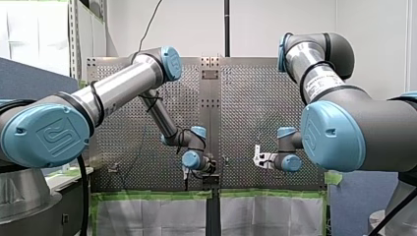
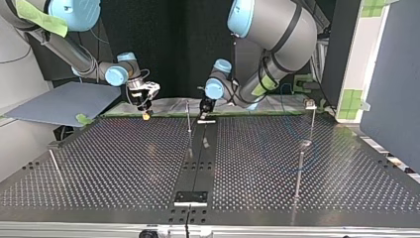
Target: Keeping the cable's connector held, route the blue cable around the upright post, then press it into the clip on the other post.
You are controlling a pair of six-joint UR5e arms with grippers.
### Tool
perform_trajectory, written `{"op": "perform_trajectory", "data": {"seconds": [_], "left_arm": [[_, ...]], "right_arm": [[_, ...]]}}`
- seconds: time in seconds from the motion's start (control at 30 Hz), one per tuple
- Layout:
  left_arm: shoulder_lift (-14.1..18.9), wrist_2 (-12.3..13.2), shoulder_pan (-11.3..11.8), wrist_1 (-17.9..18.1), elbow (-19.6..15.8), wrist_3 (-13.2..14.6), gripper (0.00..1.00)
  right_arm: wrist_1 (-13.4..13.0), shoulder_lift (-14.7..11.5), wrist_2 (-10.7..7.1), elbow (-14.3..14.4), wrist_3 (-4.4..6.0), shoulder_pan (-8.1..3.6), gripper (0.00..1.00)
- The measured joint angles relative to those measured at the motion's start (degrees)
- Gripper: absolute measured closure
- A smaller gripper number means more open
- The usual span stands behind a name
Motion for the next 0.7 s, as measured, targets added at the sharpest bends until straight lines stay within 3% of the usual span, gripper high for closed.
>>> {"op": "perform_trajectory", "data": {"seconds": [0.13,0.33,0.7], "left_arm": [[0.7,0.2,0.0,-2.0,-2.1,1.0,0.0],[1.2,1.0,0.3,-2.3,-5.2,1.2,0.0],[2.3,1.9,0.4,-1.5,-6.6,1.2,0.0]], "right_arm": [[0.0,0.0,0.01,0.0,0.0,-0.06,1.0],[0.0,0.1,0.0,0.0,0.01,-0.15,1.0],[0.0,0.2,-0.03,0.0,0.0,-0.34,1.0]]}}
